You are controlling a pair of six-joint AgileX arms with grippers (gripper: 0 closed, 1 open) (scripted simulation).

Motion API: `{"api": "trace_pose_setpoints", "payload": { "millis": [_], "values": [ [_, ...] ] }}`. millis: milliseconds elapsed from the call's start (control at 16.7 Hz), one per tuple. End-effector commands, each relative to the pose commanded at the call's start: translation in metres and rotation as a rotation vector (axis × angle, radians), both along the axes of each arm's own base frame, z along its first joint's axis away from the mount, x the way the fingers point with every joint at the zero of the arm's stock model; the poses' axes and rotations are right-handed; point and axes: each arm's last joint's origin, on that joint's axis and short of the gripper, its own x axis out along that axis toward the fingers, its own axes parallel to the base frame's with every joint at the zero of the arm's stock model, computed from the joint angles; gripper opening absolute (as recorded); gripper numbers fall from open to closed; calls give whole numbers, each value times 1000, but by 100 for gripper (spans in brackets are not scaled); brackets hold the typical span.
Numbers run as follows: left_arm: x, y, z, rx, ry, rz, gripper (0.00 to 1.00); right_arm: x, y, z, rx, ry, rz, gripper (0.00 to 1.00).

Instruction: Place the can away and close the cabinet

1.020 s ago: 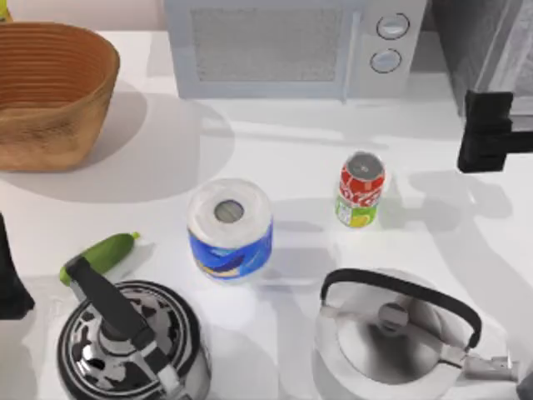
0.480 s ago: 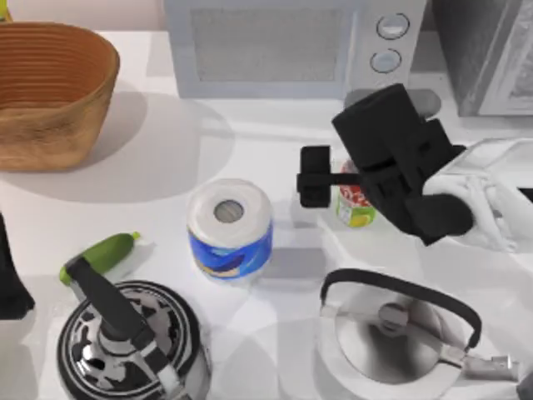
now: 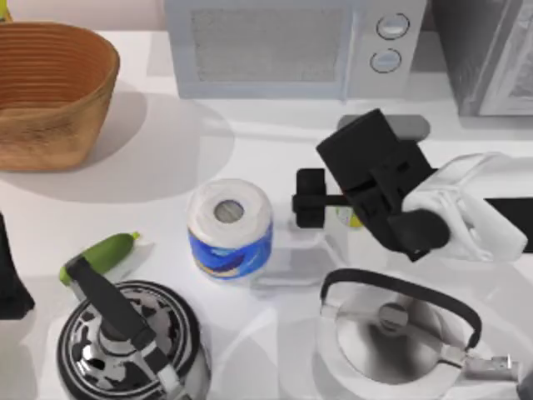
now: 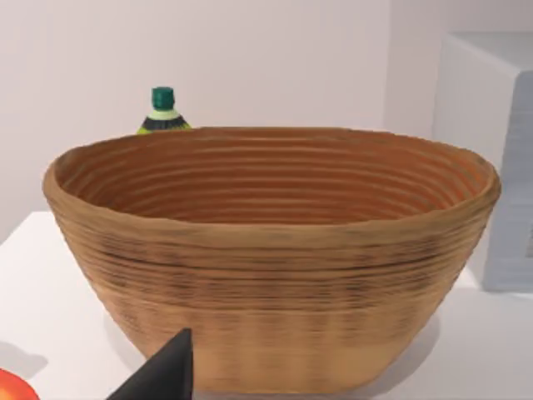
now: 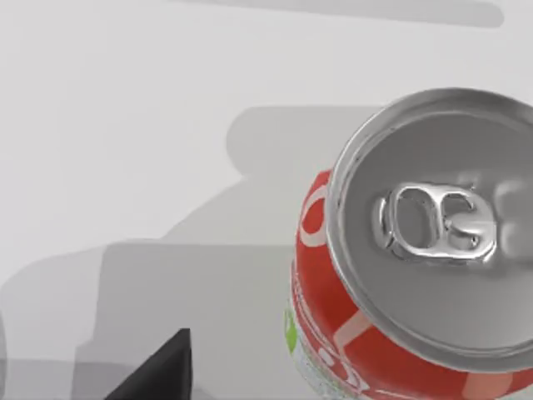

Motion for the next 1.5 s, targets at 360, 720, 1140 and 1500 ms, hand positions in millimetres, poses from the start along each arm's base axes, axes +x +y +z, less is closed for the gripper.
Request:
{"api": "trace_pose_setpoints", "payload": {
  "millis": [360,720,1140,1500],
  "values": [
    [0,0,0,0,0,0,100,25,-4,-18,-2,0,1,100],
    [0,0,0,0,0,0,100,41,1,-43,-1,0,3,100],
    [0,0,0,0,0,0,100,41,1,-43,-1,0,3,70],
    [0,0,0,0,0,0,100,41,1,-43,-1,0,3,25]
  ]
}}
